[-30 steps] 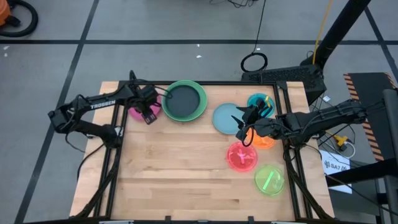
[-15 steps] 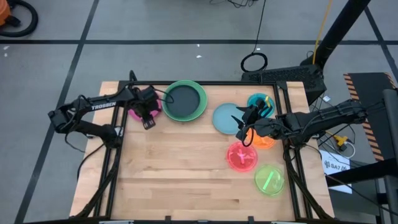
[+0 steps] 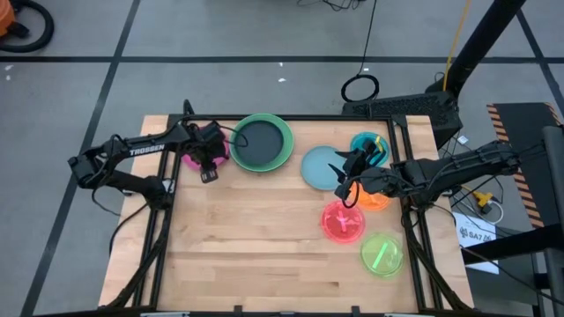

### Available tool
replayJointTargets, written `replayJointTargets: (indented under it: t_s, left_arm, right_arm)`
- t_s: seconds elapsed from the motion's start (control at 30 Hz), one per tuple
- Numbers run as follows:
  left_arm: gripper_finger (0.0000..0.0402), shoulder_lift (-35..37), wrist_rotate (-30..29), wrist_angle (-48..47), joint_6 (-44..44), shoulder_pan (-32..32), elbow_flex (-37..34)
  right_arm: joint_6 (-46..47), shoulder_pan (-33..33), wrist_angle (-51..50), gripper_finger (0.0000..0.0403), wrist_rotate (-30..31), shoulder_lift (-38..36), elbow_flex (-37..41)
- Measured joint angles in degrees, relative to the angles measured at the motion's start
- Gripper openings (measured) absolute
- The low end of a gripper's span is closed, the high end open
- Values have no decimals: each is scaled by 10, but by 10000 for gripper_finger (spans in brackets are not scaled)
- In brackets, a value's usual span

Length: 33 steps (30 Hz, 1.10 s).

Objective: Stack plastic plates
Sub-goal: Stack the pink plate on the black plate

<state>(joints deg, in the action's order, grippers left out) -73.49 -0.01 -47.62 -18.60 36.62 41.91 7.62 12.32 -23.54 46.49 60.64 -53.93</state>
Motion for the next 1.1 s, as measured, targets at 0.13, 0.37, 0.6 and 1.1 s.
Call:
replayJointTargets:
  t_s: [0.13,0.37,0.6,1.1]
  left_arm:
    - [149,0,0,15,-4,0,-16]
    - [149,0,-16,20,3,0,-18]
    - [149,0,-16,21,6,0,-18]
    - [150,0,-21,34,11,1,-23]
  right_arm:
    - [-1,0,0,183,0,0,0]
    - [-4,0,0,183,0,0,0]
    - [-8,0,0,183,0,0,0]
    - [-8,0,-1,183,0,0,0]
